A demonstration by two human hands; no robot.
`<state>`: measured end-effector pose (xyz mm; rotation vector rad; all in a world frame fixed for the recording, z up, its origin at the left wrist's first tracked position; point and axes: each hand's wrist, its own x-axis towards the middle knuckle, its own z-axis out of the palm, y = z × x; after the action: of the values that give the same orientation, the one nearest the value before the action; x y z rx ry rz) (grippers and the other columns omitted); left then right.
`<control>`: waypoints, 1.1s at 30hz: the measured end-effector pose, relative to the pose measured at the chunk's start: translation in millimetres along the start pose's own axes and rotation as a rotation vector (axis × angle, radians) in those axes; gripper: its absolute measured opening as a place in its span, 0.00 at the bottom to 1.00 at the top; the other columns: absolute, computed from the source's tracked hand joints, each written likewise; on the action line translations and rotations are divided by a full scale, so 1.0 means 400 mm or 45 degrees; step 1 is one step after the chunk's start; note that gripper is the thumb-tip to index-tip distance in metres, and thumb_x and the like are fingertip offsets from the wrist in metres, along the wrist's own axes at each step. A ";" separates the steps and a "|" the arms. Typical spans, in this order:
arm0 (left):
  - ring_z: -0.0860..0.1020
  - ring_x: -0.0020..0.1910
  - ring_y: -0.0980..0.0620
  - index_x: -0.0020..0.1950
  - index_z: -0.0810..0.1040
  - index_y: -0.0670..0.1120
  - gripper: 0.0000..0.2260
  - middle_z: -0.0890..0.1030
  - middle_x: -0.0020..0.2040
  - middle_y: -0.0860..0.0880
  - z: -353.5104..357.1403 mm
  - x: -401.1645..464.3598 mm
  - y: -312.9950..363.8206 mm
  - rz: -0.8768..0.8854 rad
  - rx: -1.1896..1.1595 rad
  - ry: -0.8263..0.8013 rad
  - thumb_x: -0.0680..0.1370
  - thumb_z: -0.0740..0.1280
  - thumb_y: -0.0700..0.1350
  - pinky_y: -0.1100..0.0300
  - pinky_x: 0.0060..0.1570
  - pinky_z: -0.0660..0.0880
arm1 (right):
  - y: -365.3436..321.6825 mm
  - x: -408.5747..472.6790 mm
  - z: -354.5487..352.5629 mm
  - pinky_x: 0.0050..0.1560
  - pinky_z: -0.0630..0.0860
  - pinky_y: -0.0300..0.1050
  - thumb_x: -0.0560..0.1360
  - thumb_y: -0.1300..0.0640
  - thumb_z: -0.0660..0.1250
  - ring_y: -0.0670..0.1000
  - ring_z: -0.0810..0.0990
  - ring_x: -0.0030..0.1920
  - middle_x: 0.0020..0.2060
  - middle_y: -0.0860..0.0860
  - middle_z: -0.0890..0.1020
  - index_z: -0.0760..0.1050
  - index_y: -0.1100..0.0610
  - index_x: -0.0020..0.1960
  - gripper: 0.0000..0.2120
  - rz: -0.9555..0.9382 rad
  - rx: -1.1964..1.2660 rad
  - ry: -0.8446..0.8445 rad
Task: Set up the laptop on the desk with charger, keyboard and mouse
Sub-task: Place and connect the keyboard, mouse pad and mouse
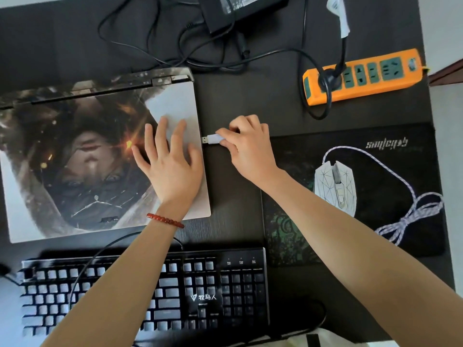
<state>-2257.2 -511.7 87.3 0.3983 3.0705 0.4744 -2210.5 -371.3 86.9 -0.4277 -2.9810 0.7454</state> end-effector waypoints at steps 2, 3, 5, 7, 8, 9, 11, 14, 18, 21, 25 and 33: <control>0.57 0.74 0.45 0.67 0.70 0.53 0.21 0.65 0.73 0.48 0.000 0.000 0.001 0.001 0.003 0.008 0.74 0.54 0.49 0.38 0.71 0.47 | 0.003 0.003 -0.001 0.44 0.61 0.49 0.74 0.60 0.65 0.60 0.75 0.49 0.45 0.56 0.78 0.81 0.57 0.50 0.08 -0.036 -0.010 0.012; 0.57 0.74 0.45 0.67 0.70 0.53 0.21 0.65 0.73 0.48 0.000 0.000 0.001 0.000 0.007 0.009 0.74 0.54 0.49 0.38 0.71 0.47 | 0.003 0.004 -0.001 0.44 0.62 0.49 0.73 0.61 0.65 0.60 0.75 0.48 0.44 0.56 0.79 0.81 0.57 0.50 0.08 -0.048 -0.008 0.020; 0.57 0.74 0.45 0.67 0.70 0.53 0.21 0.65 0.73 0.49 0.001 0.000 0.000 0.001 0.016 0.012 0.74 0.54 0.49 0.39 0.71 0.47 | 0.001 0.007 0.000 0.43 0.62 0.49 0.73 0.62 0.65 0.61 0.75 0.46 0.42 0.56 0.79 0.81 0.58 0.48 0.07 -0.056 0.005 0.047; 0.57 0.74 0.45 0.67 0.70 0.53 0.21 0.65 0.73 0.49 0.000 -0.002 0.001 0.002 0.013 0.008 0.74 0.54 0.50 0.39 0.71 0.47 | 0.002 0.006 0.000 0.42 0.64 0.50 0.72 0.63 0.66 0.61 0.76 0.45 0.41 0.57 0.79 0.81 0.59 0.46 0.06 -0.070 0.010 0.071; 0.57 0.75 0.45 0.67 0.70 0.53 0.21 0.65 0.73 0.49 0.001 -0.002 0.001 0.005 0.015 0.004 0.74 0.54 0.50 0.38 0.71 0.47 | 0.002 0.005 0.000 0.42 0.65 0.50 0.71 0.63 0.66 0.61 0.76 0.44 0.40 0.57 0.78 0.81 0.60 0.45 0.06 -0.079 0.011 0.081; 0.57 0.75 0.45 0.67 0.70 0.52 0.21 0.65 0.73 0.49 0.001 -0.002 0.001 0.008 0.016 0.001 0.75 0.54 0.50 0.38 0.71 0.47 | 0.002 0.005 0.000 0.41 0.65 0.50 0.71 0.64 0.67 0.60 0.76 0.43 0.39 0.57 0.78 0.81 0.60 0.44 0.05 -0.090 0.014 0.094; 0.56 0.75 0.45 0.67 0.70 0.52 0.21 0.65 0.73 0.48 0.001 -0.002 0.000 0.006 0.012 -0.007 0.75 0.54 0.50 0.38 0.71 0.47 | 0.004 0.007 0.000 0.40 0.65 0.50 0.70 0.65 0.67 0.60 0.76 0.42 0.38 0.57 0.77 0.81 0.60 0.44 0.05 -0.111 0.024 0.112; 0.56 0.75 0.45 0.67 0.70 0.52 0.20 0.65 0.73 0.48 0.000 -0.002 0.000 0.011 0.020 -0.014 0.75 0.55 0.49 0.38 0.71 0.46 | 0.001 0.015 0.001 0.40 0.64 0.50 0.71 0.64 0.67 0.61 0.75 0.42 0.38 0.58 0.76 0.81 0.60 0.45 0.05 -0.147 0.034 0.070; 0.56 0.75 0.44 0.67 0.70 0.52 0.20 0.65 0.73 0.48 -0.001 -0.003 0.001 0.011 0.013 -0.021 0.75 0.56 0.48 0.38 0.71 0.46 | -0.008 0.020 0.011 0.40 0.62 0.49 0.72 0.65 0.65 0.60 0.74 0.42 0.38 0.59 0.75 0.81 0.61 0.45 0.06 -0.119 0.080 0.046; 0.56 0.75 0.44 0.67 0.70 0.52 0.20 0.65 0.73 0.48 -0.002 -0.003 0.003 0.023 0.005 -0.026 0.75 0.56 0.48 0.38 0.71 0.46 | -0.006 0.020 0.013 0.39 0.64 0.50 0.71 0.66 0.66 0.61 0.74 0.40 0.36 0.59 0.75 0.81 0.61 0.44 0.05 -0.158 0.067 0.061; 0.56 0.75 0.44 0.67 0.70 0.52 0.20 0.66 0.73 0.47 -0.002 -0.003 0.000 0.028 -0.010 -0.027 0.75 0.56 0.48 0.37 0.70 0.46 | -0.011 0.015 0.002 0.43 0.66 0.51 0.73 0.63 0.65 0.60 0.75 0.44 0.41 0.59 0.76 0.81 0.60 0.50 0.08 -0.134 0.022 0.017; 0.55 0.75 0.42 0.69 0.68 0.50 0.20 0.64 0.74 0.46 -0.009 -0.011 0.008 0.047 -0.004 -0.047 0.77 0.56 0.46 0.34 0.70 0.46 | 0.043 -0.145 -0.140 0.52 0.71 0.55 0.73 0.64 0.63 0.60 0.78 0.53 0.52 0.58 0.79 0.75 0.60 0.62 0.17 0.030 0.129 0.143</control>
<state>-2252.3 -511.1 91.8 0.4590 3.0314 0.4677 -2144.7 -347.2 129.9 -0.4830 -2.8244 0.8411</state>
